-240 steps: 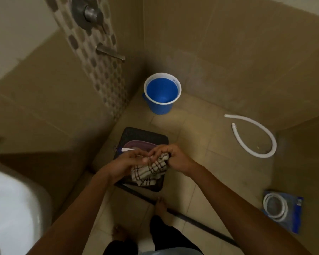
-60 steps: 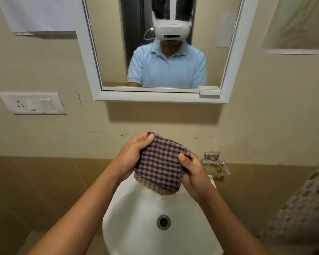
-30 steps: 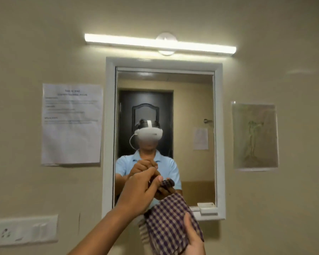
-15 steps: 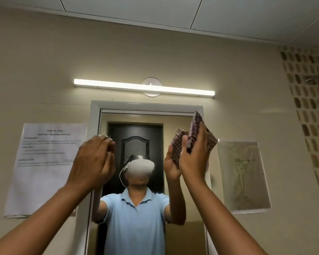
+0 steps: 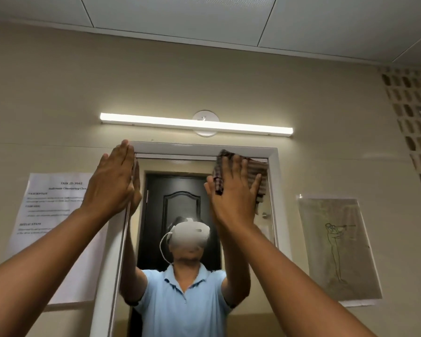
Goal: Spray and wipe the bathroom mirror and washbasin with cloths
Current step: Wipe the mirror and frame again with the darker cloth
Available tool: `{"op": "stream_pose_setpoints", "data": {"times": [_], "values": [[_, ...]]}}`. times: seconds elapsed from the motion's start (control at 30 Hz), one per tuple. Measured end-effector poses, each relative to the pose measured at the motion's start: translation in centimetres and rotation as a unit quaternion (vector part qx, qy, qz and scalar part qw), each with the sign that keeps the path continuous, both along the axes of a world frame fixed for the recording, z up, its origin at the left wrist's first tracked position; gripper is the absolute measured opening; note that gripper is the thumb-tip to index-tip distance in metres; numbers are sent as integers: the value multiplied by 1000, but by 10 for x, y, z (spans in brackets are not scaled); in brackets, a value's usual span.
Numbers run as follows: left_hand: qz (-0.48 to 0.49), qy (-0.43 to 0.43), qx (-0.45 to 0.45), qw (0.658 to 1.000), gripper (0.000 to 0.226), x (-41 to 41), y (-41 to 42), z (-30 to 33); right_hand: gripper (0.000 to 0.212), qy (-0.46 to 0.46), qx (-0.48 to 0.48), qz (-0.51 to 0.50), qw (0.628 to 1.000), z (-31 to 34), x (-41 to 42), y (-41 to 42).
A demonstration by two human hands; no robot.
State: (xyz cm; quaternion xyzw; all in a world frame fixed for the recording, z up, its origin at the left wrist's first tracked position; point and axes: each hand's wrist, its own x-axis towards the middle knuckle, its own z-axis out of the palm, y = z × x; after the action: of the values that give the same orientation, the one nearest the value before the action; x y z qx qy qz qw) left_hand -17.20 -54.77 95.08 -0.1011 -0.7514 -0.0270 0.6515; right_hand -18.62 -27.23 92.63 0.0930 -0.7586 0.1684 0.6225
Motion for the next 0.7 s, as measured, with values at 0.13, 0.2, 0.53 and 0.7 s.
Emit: {"op": "stream_pose_setpoints", "data": {"times": [0.13, 0.2, 0.53, 0.7], "values": [[-30, 3, -11, 999, 70, -2, -3, -3, 68, 3, 202, 38, 979, 0, 7, -39], [-25, 1, -16, 1000, 73, -4, -6, -2, 70, -7, 265, 30, 964, 3, 4, -43], [-19, 8, -13, 1000, 79, -15, -11, -1, 70, 34, 125, -30, 991, -5, -3, 68], [-35, 11, -14, 999, 77, -14, -10, -4, 77, 36, -15, -82, 996, -14, -15, 65]]}}
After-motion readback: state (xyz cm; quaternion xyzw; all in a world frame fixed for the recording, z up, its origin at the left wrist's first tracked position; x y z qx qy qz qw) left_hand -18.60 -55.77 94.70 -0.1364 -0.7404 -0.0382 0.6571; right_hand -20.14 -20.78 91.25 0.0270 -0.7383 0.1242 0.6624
